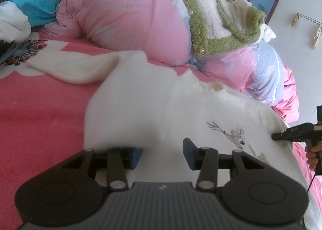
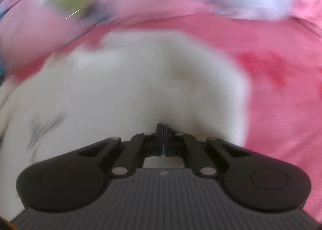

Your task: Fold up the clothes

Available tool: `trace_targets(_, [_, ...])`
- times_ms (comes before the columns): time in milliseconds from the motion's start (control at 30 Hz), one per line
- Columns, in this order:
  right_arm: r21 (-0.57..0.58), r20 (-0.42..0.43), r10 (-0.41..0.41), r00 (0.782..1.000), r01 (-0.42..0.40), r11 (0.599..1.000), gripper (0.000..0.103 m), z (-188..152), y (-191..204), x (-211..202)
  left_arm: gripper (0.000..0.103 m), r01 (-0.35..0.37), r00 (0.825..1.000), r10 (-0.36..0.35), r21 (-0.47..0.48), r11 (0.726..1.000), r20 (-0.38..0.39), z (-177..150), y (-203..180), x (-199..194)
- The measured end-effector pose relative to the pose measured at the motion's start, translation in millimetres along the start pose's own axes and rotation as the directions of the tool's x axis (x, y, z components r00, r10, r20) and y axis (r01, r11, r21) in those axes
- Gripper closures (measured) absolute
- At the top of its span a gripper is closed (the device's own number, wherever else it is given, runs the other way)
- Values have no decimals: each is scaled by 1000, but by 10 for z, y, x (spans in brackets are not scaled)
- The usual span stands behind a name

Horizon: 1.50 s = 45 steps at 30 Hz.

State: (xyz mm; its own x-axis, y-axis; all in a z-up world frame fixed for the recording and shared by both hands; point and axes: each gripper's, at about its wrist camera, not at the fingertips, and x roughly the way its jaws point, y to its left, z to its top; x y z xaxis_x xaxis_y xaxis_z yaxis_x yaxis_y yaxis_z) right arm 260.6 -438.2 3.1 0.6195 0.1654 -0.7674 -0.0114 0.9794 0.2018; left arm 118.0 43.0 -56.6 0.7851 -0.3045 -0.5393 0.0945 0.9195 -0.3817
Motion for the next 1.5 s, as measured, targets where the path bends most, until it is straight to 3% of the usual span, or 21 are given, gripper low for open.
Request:
trace_targets(33, [42,6,7,1000,-7,999,103,11,-41,-8,57,0,1000,0,0,1000,0,0,0,0])
trace_targets(133, [10,42,11,999,-12,1000,98,-88,187,-163,57,0,1000,0,0,1000,0,1,1,-1])
trace_targets(267, [-156,11,179,984,-175,972,95,-409,686,-483,57,0,1000,0,-1,1000,0,2,1,-1])
trace_targets(400, [-428,-87,285,955,-294,855,92,-877,1241,-728,57,1,1000,-1,-3,1000,0,2,1,-3])
trace_targets(467, [-503,-111,267,957,-286,816,90,-1050,1300,-768,57,1,1000,-1,-3,1000,-1,2,1,-4])
trace_targets(533, [-511,-95,193,977,-214,833,90,-1119,1110,-753,57,2,1000,-2,-4,1000,-1,2,0,-5])
trace_targets(667, [-342,-10,97,995,-95,935,93,-966,437,-908,57,2,1000,-2,-6,1000,-1,2,0,-7])
trace_targets(700, [-307,6,66,998,-61,950,81,-960,323,-965,57,3,1000,-3,-6,1000,-1,1,0,-7])
trace_targets(733, [-294,17,27,999,-21,955,84,-975,272,-1011,57,3,1000,-3,-7,1000,-1,1,0,-8])
trace_targets(833, [-294,53,-79,995,91,952,77,-1007,239,-1123,57,3,1000,-3,-6,1000,-2,3,-1,-7])
trace_targets(933, [-269,71,-19,997,38,962,77,-1076,374,-1231,57,2,1000,-2,-6,1000,-2,6,-2,-5])
trace_targets(1100, [-342,39,129,991,-108,934,77,-1231,845,-1269,57,6,1000,-6,-12,1000,-3,9,5,-12])
trace_targets(1167, [-353,9,128,992,-117,928,77,-1333,898,-1245,57,9,1000,-9,-18,1000,-4,12,14,-19])
trace_targets(1233, [-351,-14,51,999,-53,935,76,-1463,823,-1235,57,12,1000,-13,-24,1000,-7,15,25,-28])
trace_targets(1367, [-201,12,7,1000,-5,980,76,-1624,511,-1479,57,17,1000,-17,-57,998,-2,31,70,-103])
trace_targets(1500, [-143,22,-29,999,32,989,74,-1712,476,-1585,57,12,999,-7,-128,992,41,16,195,-365])
